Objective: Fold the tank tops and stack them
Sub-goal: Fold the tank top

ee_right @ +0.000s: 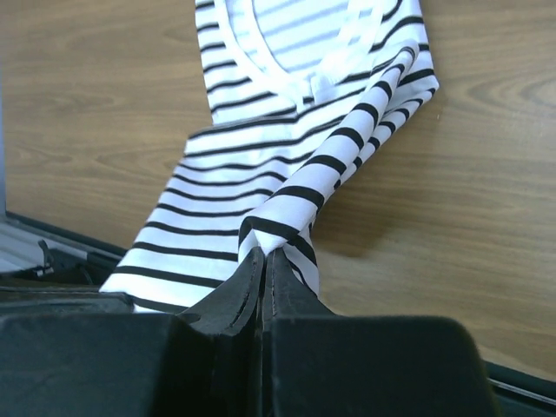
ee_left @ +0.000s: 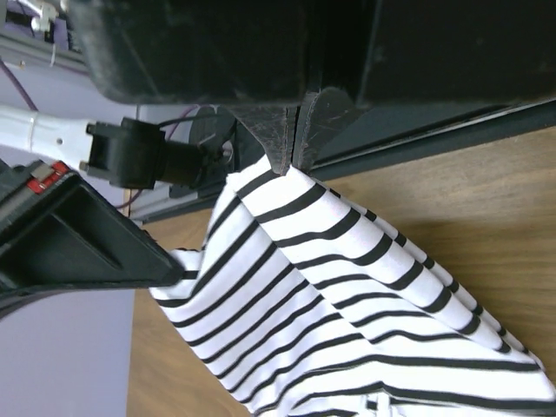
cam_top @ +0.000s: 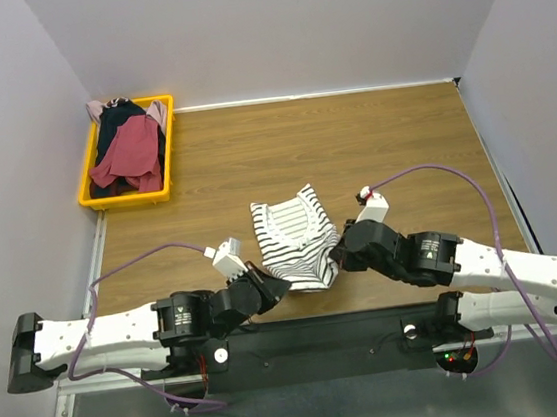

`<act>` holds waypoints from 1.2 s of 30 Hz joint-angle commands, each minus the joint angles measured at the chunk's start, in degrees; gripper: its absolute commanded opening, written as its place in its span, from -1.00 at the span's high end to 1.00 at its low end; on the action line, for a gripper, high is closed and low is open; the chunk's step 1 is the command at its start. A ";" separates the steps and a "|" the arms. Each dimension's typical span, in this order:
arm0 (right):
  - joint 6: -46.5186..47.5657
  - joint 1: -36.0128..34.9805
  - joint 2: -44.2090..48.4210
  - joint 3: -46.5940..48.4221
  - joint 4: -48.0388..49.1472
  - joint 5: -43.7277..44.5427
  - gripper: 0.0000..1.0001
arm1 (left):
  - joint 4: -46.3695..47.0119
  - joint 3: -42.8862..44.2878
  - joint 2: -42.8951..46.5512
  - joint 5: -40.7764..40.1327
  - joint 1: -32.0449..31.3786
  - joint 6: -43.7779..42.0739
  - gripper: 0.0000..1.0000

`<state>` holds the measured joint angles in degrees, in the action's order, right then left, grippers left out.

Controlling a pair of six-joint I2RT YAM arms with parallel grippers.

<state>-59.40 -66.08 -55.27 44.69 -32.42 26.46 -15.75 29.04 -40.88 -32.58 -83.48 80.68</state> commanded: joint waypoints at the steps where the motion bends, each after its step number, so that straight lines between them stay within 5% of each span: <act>1: 1.74 0.16 -1.07 4.70 0.43 7.81 0.99 | -3.15 2.87 -0.69 -5.48 2.78 2.81 1.00; 11: 5.68 7.10 -7.57 8.75 1.57 8.53 0.99 | 2.91 4.01 -2.09 1.02 19.30 -5.79 1.00; 18: 11.66 19.93 -14.32 10.07 8.86 -2.19 0.99 | 8.01 6.38 -4.90 3.66 28.10 -12.30 1.00; 22: 15.71 28.28 -20.31 13.57 13.78 -9.91 0.99 | 17.20 6.73 -8.41 9.53 38.55 -18.44 1.00; 26: 18.78 35.13 -30.67 18.23 17.04 -15.55 0.99 | 25.24 8.13 -17.80 15.43 48.13 -22.33 1.00; 29: 20.46 39.01 -41.30 24.03 18.62 -19.15 0.99 | 35.05 13.12 -32.97 20.79 54.01 -25.47 1.00; 36: 21.25 40.77 -60.65 37.48 20.56 -20.83 0.99 | 39.83 28.61 -57.80 29.93 61.50 -29.18 1.00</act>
<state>-40.29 -25.96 -111.79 77.10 -13.34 5.72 17.61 51.22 -92.31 -7.57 -25.41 55.96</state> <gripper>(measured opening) 0.033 0.022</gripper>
